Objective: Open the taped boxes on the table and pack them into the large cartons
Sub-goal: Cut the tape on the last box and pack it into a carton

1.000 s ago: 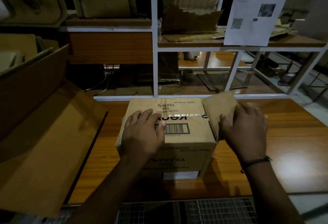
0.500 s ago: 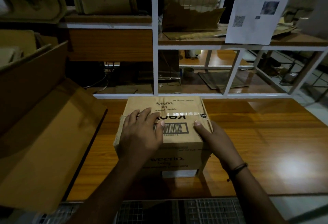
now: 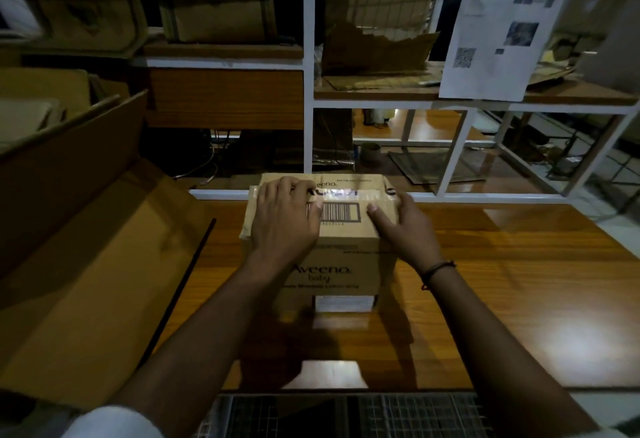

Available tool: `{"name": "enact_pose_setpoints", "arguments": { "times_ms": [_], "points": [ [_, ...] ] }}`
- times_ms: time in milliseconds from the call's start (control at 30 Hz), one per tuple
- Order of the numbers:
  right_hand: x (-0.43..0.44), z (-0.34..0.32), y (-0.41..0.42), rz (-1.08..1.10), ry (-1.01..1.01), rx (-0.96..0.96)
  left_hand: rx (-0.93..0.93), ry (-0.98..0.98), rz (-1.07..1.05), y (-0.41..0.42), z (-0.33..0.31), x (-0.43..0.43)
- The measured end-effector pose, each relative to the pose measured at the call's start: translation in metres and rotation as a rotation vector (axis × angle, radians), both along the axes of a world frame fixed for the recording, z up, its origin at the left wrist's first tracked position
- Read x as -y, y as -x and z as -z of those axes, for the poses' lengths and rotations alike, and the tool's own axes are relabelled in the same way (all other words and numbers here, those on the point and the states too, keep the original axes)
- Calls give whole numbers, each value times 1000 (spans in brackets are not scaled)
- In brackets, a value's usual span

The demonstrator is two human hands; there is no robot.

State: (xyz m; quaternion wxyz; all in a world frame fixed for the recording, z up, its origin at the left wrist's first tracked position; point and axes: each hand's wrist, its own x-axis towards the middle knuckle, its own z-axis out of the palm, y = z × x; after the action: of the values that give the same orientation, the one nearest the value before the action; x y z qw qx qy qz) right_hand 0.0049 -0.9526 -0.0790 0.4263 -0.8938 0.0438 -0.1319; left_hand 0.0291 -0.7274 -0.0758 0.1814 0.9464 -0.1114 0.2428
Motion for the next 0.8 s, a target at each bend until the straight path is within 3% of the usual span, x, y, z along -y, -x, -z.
{"name": "enact_pose_setpoints", "arguments": {
  "times_ms": [100,200,300,367,433,600,800],
  "points": [
    [-3,-18,7,43,114,197,176,51,53,10,-12,-5],
    [-8,-44,37,-46,31,332,284,73,81,41,-30,-10],
    [-11,-59,66,-128,73,211,247,112,118,77,-45,-19],
    [-13,-56,78,-200,237,1,112,97,103,96,-40,-26],
    [-19,-46,85,-250,434,-68,64,56,137,106,-18,-32],
    [-50,-6,82,-193,771,17,-25,-32,168,91,30,-37],
    [-86,25,71,-202,853,191,88,-35,109,77,47,-31]
  ]
}}
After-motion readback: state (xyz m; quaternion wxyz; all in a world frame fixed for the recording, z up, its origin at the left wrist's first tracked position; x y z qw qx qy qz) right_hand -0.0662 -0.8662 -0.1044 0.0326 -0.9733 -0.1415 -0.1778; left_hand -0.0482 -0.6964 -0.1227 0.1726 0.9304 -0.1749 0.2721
